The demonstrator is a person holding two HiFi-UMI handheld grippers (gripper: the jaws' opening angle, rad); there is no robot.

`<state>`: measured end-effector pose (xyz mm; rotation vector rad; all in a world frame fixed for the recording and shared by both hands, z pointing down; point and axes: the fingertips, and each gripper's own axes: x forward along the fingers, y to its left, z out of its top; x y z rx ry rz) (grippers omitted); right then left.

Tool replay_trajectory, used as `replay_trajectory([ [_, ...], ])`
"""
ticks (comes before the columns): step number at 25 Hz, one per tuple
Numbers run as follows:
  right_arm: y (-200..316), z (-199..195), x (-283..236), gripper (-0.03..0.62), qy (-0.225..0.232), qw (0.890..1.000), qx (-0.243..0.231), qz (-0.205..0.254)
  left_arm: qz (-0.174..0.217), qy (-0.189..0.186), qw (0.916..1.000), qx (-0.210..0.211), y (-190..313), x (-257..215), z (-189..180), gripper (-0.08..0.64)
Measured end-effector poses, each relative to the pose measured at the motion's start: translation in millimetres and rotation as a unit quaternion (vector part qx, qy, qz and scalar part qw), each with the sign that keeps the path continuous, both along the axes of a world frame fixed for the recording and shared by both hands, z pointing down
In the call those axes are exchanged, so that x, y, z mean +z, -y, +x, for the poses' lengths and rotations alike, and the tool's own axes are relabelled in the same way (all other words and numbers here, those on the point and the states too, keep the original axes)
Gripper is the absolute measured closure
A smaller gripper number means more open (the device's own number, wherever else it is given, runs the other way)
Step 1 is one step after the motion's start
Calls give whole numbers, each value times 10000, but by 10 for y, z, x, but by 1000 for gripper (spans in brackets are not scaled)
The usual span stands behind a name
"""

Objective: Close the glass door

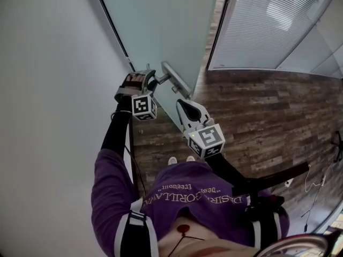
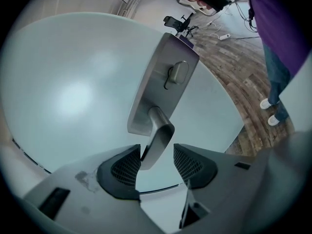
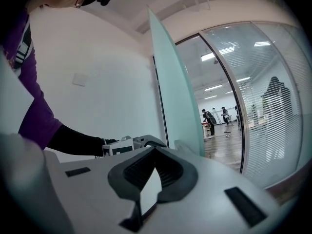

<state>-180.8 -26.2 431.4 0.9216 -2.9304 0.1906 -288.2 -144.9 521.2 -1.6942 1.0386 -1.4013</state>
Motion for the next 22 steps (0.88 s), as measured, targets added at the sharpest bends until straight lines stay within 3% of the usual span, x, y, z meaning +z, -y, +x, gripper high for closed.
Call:
replay_trajectory([
  [8, 71, -60, -14, 603, -41, 9999, 123, 9, 219, 494, 9985, 62, 150, 6, -11, 374],
  [12, 94, -105, -2, 603, -109, 9998, 128, 88, 485, 350, 9982, -95, 186, -17, 0, 377],
  [15, 102, -146, -6, 603, -125, 9996, 162, 171, 611, 274, 9976, -199, 209, -32, -18, 422],
  [22, 77, -135, 16, 603, -38, 9992, 390, 101, 648, 381, 9972, -16, 190, -14, 25, 433],
])
